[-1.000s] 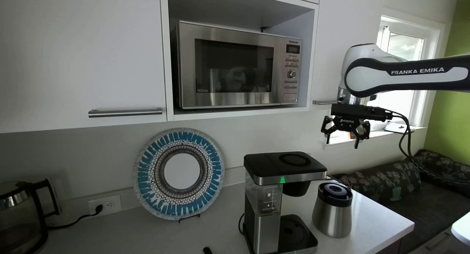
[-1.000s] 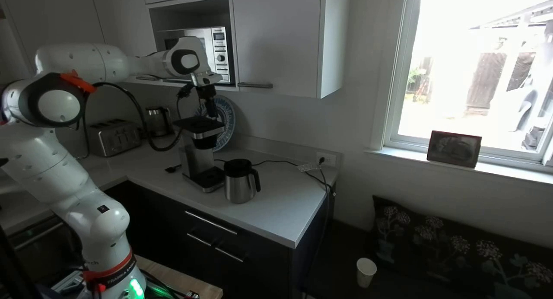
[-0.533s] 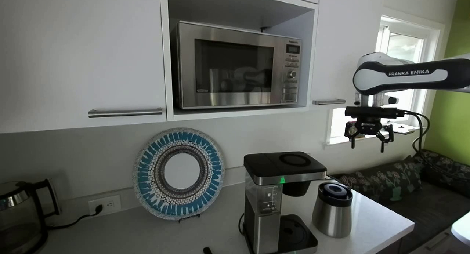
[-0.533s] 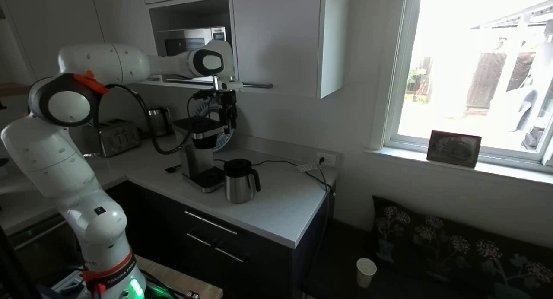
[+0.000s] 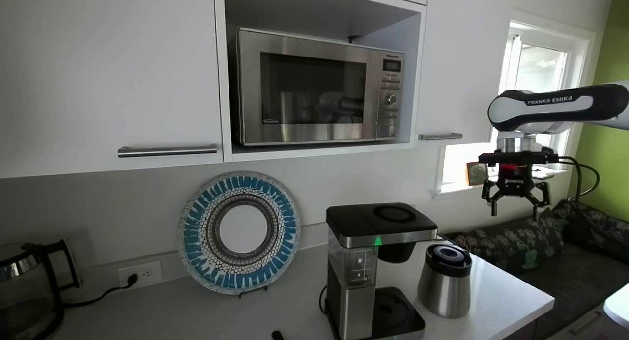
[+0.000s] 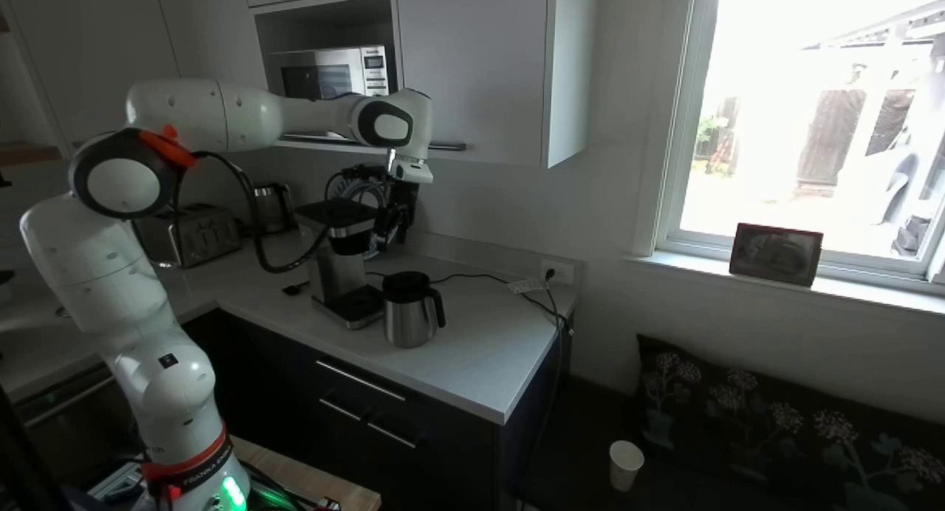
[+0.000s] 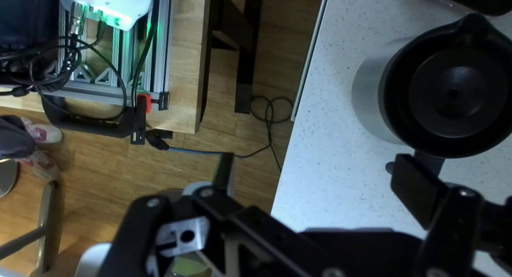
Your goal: Put the coffee pot on the coffee maker
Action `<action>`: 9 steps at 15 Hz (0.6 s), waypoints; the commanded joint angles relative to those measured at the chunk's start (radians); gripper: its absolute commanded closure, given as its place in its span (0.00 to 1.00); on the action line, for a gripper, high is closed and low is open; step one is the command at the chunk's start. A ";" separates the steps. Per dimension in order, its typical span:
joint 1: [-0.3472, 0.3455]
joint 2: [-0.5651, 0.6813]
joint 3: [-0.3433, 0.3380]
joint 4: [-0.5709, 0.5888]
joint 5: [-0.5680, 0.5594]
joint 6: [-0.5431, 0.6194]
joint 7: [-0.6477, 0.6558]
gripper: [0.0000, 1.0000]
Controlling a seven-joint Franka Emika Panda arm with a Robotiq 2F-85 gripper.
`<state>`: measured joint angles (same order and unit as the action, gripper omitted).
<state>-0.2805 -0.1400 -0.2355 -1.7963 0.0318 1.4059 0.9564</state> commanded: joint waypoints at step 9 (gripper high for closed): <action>-0.026 0.018 -0.045 -0.056 0.058 0.101 -0.109 0.00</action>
<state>-0.3041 -0.1245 -0.2818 -1.8576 0.0892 1.5111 0.8490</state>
